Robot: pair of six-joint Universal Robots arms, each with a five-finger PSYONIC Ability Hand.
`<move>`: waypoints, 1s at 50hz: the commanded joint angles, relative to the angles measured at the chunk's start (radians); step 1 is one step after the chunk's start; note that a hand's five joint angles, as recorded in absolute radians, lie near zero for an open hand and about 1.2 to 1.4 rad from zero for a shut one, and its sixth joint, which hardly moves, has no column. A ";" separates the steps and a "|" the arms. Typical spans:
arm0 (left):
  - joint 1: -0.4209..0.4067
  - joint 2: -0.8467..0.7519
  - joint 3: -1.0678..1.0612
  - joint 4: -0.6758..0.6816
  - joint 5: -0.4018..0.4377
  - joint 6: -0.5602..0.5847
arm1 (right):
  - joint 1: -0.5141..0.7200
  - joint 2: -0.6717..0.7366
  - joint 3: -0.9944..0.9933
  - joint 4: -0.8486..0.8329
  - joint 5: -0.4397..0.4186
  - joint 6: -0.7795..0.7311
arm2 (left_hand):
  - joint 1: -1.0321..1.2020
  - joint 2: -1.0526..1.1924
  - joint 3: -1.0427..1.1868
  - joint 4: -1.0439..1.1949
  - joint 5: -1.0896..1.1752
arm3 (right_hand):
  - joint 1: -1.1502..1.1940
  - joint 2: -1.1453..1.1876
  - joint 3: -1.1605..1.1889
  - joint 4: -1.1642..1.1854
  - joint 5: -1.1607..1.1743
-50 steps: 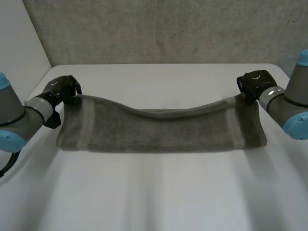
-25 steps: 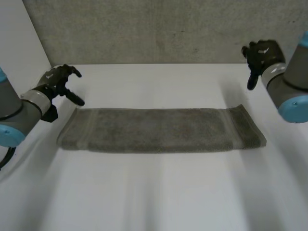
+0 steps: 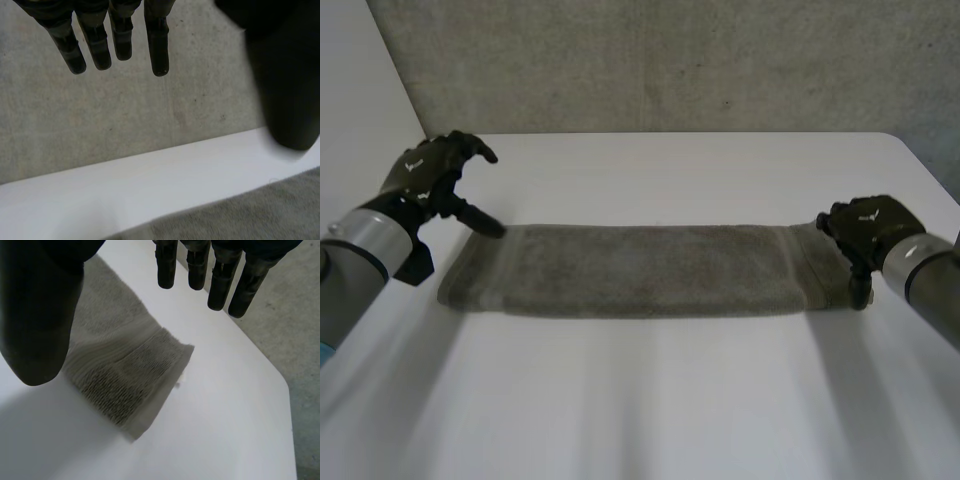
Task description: Fold the towel.
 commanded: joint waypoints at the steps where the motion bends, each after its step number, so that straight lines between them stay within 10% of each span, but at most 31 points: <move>1: 0.004 -0.092 -0.069 0.126 -0.004 0.037 | -0.004 0.033 0.131 -0.250 -0.024 0.001 | -0.057 -0.051 -0.056 -0.059 -0.030 | 0.014 -0.008 0.003 -0.010 0.014; 14: 0.019 -0.262 -0.054 0.194 -0.055 0.344 | -0.043 0.185 0.139 -0.358 -0.097 -0.008 | -0.060 -0.054 -0.059 -0.062 -0.033 | 0.176 0.154 0.165 0.152 0.176; 50: 0.018 -0.321 -0.033 0.219 -0.099 0.358 | -0.090 0.190 0.148 -0.382 -0.137 -0.004 | -0.066 -0.059 -0.065 -0.068 -0.039 | 1.164 1.142 1.154 1.141 1.165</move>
